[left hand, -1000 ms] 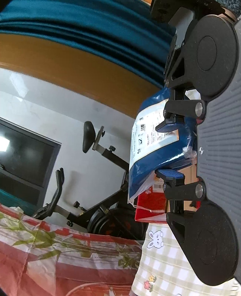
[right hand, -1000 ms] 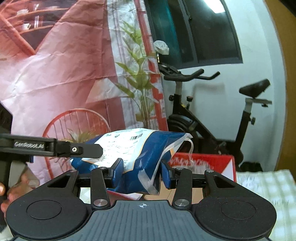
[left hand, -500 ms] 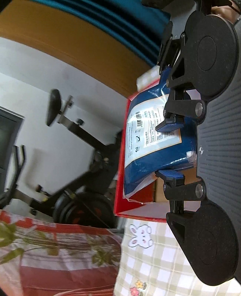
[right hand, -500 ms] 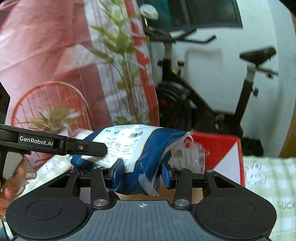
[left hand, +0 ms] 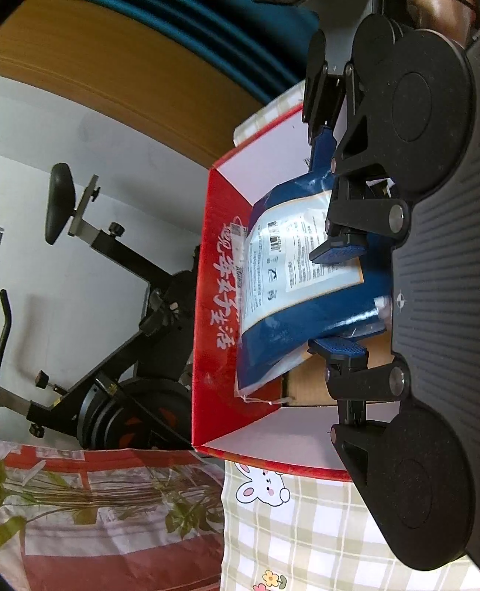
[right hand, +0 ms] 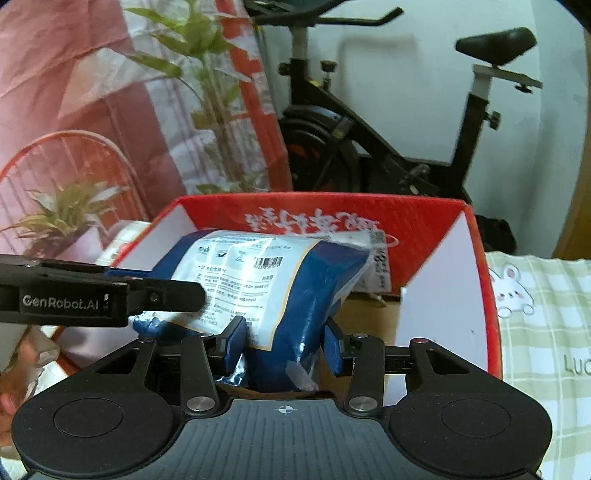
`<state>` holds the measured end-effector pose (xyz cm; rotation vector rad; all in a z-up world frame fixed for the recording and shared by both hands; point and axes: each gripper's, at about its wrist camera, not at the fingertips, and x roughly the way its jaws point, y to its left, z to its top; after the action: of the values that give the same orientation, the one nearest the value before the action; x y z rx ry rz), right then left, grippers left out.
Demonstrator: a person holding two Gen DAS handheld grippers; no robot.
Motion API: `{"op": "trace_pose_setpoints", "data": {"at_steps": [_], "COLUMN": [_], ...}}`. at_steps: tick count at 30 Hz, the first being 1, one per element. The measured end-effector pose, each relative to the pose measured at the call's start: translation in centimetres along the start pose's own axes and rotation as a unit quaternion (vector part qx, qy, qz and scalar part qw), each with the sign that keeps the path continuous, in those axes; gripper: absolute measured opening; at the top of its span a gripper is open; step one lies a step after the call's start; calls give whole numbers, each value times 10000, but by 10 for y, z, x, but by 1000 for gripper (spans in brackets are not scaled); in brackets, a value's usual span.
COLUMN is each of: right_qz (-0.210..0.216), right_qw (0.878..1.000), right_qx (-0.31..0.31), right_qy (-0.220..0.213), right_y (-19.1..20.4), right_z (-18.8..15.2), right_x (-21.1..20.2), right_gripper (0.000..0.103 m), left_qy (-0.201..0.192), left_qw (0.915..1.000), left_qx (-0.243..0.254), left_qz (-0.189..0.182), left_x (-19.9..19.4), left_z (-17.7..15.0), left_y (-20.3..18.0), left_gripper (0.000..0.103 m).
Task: Organize soft objects
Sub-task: 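Lift the blue package into the red box and open both tools, then move both tools back to the orange floral cloth on the pile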
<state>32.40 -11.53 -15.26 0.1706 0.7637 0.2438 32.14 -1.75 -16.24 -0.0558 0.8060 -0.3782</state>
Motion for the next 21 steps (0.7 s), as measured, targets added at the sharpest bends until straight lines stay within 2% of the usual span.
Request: {"op": "trace_pose_setpoints", "data": {"at_steps": [3,6,9,12,13,14,15,17,18,19,20,21], "right_qz": [-161,-228,-286,-357,-397,-417,-408,-411,-410,-416,-437,-451], "right_qw": [9998,9997,9995,9990,9986,9980,9975,9969,9966,9961,9954,9946], "right_qx": [-30,-90,-112,-120,-108,-91,-75,-19,13,50,86,112], "right_qy": [80,28,-63,-252,-336,-459,-572,-671,-710,-775,-852,-933], "right_y": [3,5,8,9,10,11,12,12,13,14,15,17], "right_z": [-2,-3,-3,-2,-2,-2,-2,-2,-2,-3,-4,-6], "right_x": [2,-3,-12,-24,-28,-35,-41,-51,-56,-61,-67,-73], "right_gripper": [46,56,66,85,97,102,103,103,103,103,103,103], "left_qy": [39,39,15,-45,-66,-80,-97,-156,-178,-214,-275,-367], "left_qw": [9999,9996,9998,9998,9997,9997,9996,9994,9993,9991,9989,9985], "left_qx": [92,193,158,206,233,247,257,283,311,329,332,335], "left_qz": [111,206,109,65,46,47,56,76,87,143,199,232], "left_x": [2,-2,-10,-21,-27,-31,-36,-46,-52,-58,-64,-72], "left_z": [0,0,0,-3,-4,-6,-8,-13,-16,-18,-21,-25], "left_y": [-1,-2,-1,-5,-6,-8,-9,-12,-13,-14,-15,-16], "left_gripper": [49,52,52,52,52,54,56,63,78,85,98,102]}}
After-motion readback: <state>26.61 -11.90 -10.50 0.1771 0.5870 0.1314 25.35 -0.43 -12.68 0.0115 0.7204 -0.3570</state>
